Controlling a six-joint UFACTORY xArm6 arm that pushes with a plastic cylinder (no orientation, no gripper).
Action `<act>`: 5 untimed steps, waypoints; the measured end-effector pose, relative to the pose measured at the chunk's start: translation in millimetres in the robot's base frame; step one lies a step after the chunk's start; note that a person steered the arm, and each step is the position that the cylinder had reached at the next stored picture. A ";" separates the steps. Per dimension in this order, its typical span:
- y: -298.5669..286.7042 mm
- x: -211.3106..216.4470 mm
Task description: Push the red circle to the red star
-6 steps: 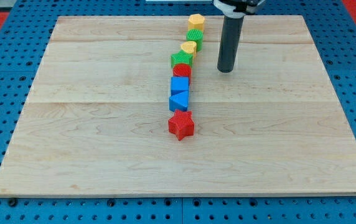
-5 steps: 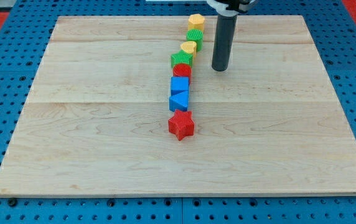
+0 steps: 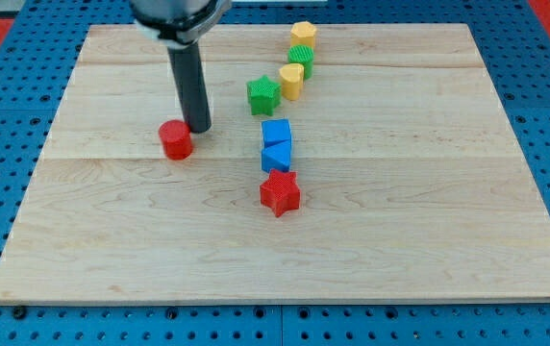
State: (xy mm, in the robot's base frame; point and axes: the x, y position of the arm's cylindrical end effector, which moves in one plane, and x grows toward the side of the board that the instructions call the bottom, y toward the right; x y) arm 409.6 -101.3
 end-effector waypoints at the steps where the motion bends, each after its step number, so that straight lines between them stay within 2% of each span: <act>1: -4.3 -13.6; 2: -50.6 -23.3; 3: -27.0 43.5; 4: 19.2 76.2; 5: 4.1 81.7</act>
